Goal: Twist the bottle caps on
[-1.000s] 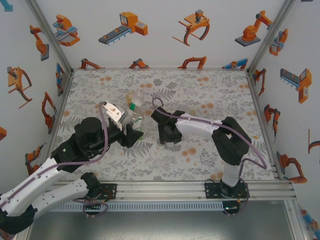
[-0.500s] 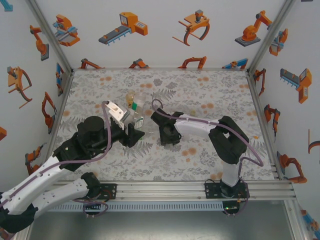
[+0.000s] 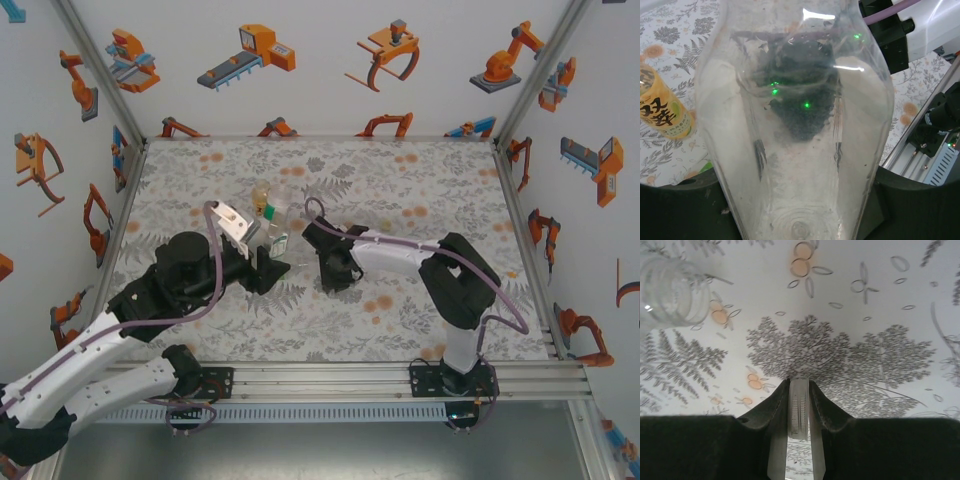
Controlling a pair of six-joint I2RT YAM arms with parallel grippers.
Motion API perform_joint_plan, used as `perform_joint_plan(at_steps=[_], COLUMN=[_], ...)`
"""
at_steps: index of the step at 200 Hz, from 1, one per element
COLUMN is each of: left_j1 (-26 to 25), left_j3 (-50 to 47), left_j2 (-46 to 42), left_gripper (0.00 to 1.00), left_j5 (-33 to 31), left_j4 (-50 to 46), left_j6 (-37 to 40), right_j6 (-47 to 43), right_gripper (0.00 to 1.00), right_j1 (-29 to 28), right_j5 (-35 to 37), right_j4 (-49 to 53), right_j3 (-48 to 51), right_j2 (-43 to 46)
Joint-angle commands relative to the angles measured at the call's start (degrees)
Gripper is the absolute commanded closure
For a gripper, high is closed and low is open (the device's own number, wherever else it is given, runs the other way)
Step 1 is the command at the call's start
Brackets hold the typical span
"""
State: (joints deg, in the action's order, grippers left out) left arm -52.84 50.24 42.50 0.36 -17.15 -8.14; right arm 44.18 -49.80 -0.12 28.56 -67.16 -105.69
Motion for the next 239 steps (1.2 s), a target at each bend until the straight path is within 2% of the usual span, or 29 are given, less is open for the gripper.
perform_joint_plan(at_steps=[1, 52, 116, 158, 207, 239], left_j1=[0.10, 0.06, 0.12, 0.02, 0.02, 0.06], left_j3=[0.65, 1.56, 2.72, 2.76, 2.75, 1.97], left_j2=[0.52, 1.55, 1.96, 1.15, -0.12, -1.20], left_gripper=[0.99, 0.99, 0.99, 0.99, 0.99, 0.99], left_j5=[1.76, 2.46, 2.80, 2.19, 1.22, 0.51], left_j4=[2.16, 2.60, 2.01, 1.57, 0.85, 0.70], left_j6=[-1.04, -1.44, -1.52, -1.62, -1.66, -1.70], right_j6=[2.58, 6.76, 5.88, 2.71, -0.09, -3.19], right_gripper=[0.76, 0.74, 0.62, 0.55, 0.46, 0.41], right_j1=[1.25, 6.64, 13.19, 13.50, 12.81, 10.43], right_j5=[-6.36, -13.57, -12.24, -5.36, -1.33, 1.75], right_j4=[-6.65, -17.38, -15.13, -5.60, 1.95, 8.20], right_j3=[4.11, 14.95, 22.61, 16.43, 5.48, -2.95], right_j2=[2.59, 6.91, 12.84, 11.10, 3.73, -2.16])
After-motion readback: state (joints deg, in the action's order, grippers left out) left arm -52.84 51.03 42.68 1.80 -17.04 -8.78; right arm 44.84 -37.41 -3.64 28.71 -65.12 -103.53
